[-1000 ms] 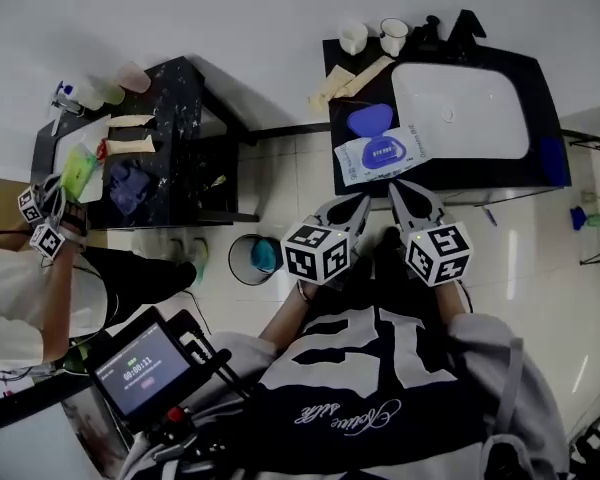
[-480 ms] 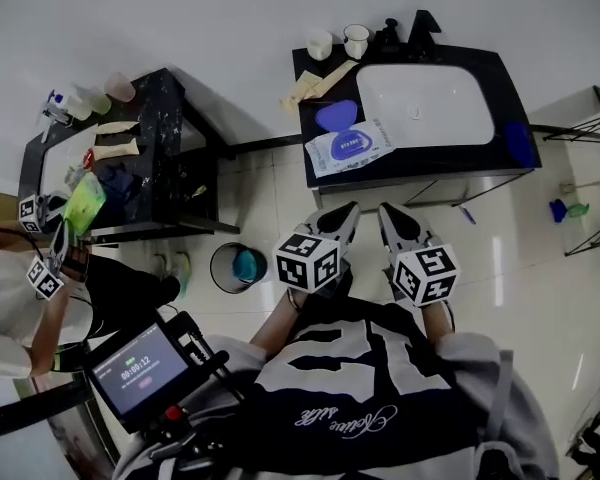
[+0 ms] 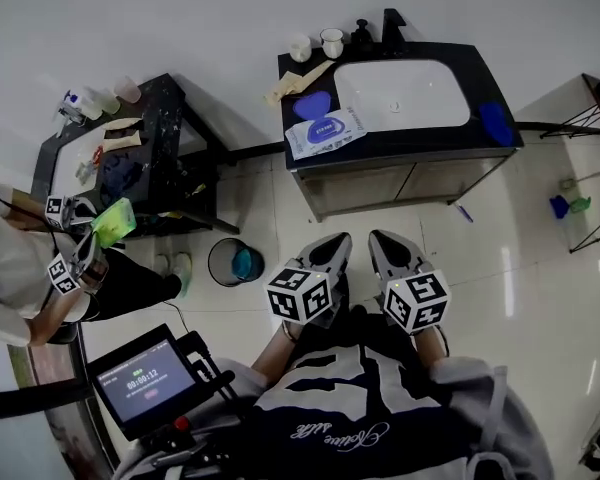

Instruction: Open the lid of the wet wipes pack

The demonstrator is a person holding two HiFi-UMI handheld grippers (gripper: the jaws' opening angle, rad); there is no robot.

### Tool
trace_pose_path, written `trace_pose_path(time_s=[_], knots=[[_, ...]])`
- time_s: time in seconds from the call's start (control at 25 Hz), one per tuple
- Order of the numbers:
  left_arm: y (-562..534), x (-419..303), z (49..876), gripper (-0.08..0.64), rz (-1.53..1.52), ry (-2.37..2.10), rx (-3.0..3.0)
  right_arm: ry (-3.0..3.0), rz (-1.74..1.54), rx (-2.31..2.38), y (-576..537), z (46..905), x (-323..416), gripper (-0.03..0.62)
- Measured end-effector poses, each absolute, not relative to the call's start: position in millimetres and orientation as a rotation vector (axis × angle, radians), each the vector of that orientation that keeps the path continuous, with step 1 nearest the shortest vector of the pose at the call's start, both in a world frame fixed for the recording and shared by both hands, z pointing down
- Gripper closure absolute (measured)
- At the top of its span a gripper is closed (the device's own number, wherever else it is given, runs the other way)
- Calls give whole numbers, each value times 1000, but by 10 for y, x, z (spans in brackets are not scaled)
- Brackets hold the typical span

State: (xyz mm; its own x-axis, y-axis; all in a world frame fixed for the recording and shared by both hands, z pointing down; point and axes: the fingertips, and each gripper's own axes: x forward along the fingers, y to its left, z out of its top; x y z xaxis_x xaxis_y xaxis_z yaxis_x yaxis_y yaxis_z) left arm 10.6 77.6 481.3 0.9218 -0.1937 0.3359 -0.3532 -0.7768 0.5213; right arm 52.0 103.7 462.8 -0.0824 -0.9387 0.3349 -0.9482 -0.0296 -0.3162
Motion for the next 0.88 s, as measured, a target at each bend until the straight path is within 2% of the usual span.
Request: trace_pose_path(time_s=[0.2,0.88], knots=[[1308,-122,4885,561,390,-400,2437,-2194,765,2122,1552,4668,296,592],[1191,-472,4642,561,356,-423,2551,-2217,746,2111,1456,4607,-112,592]])
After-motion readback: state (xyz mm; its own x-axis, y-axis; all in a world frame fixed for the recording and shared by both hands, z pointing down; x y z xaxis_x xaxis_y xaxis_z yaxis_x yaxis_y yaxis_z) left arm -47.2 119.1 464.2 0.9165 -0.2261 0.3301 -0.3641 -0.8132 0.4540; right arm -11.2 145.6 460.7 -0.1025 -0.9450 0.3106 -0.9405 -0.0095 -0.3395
